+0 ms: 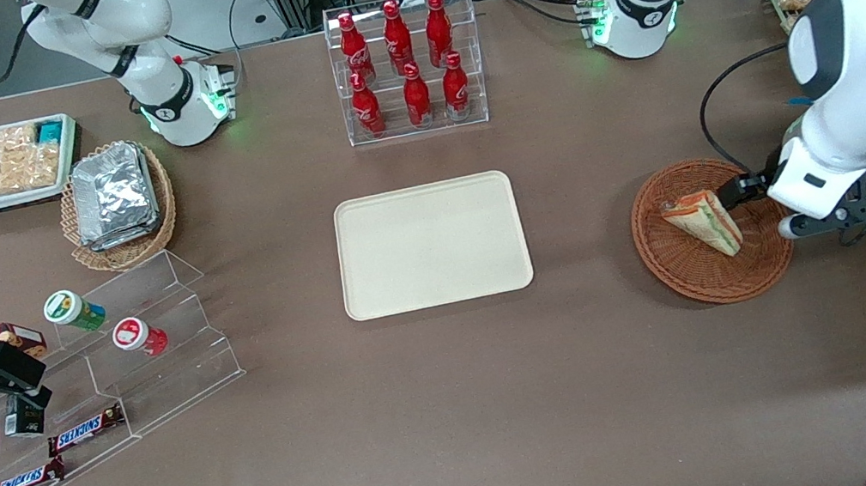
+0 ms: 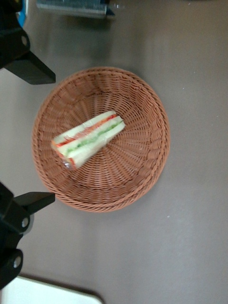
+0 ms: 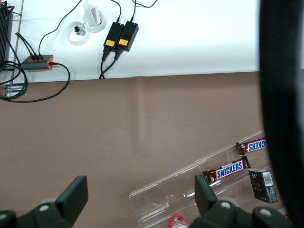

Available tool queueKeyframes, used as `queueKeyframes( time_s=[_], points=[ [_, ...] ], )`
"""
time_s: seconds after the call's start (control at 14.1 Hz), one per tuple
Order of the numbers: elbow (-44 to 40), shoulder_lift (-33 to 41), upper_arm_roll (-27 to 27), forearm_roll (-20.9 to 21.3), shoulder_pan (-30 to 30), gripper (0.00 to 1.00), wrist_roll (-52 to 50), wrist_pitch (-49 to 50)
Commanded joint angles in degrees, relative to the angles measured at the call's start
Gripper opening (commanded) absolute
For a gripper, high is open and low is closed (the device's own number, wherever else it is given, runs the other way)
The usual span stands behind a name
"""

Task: Place sandwich from basket to tray
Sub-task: 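Move the left gripper over the wrapped sandwich in the wicker basket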

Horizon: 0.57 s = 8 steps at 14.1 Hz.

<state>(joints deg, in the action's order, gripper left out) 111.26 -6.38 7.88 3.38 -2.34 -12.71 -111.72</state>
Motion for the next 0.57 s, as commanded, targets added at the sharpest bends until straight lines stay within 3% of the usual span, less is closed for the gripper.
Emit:
queueKeyframes(
  time_s=[0.0,0.21,0.5],
  points=[
    [7.4,1.8,-0.2,0.9,0.1,1.00,-4.8,-7.5],
    [14.7,2.2,-0.3,0.8,-0.2,1.00,-8.0,-16.6],
    [16.0,0.7,-0.4,0.8,-0.3,1.00,-12.5,-18.3]
  ],
)
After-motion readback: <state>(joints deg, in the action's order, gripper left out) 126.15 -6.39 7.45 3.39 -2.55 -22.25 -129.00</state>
